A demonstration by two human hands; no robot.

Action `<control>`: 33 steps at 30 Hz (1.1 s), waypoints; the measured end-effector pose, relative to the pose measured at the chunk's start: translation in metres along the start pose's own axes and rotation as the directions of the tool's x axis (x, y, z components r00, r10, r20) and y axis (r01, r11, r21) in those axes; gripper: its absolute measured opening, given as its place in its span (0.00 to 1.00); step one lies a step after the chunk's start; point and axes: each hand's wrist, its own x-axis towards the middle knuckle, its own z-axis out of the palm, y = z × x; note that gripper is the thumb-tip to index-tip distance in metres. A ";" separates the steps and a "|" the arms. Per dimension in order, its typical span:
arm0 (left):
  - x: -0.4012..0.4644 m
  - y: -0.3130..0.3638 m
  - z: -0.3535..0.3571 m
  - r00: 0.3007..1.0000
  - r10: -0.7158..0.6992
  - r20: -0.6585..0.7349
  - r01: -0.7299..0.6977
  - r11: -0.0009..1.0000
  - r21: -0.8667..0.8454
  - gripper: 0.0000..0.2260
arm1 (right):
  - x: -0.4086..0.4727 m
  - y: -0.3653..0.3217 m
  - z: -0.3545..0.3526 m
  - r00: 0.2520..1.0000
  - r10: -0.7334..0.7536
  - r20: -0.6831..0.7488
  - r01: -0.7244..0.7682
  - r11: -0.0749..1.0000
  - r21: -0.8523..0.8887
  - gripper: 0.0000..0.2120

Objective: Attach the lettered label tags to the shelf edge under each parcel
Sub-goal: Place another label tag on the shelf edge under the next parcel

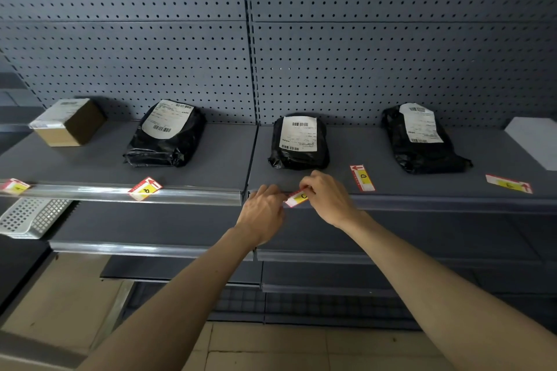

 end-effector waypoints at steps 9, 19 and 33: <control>0.036 0.030 -0.035 0.999 -0.030 -0.019 0.029 0.998 -0.059 0.07 | -0.015 0.030 -0.073 0.990 0.108 -0.088 -0.115 0.991 -0.075 0.10; 0.105 0.130 -0.038 0.995 -0.066 -0.074 0.067 0.998 0.005 0.13 | -0.035 0.100 -0.137 0.979 0.128 -0.160 -0.152 0.976 -0.153 0.09; 0.157 0.194 0.040 0.760 -0.623 0.185 0.570 0.776 0.270 0.29 | -0.021 0.184 -0.108 0.997 -0.081 -0.001 0.079 0.977 -0.200 0.09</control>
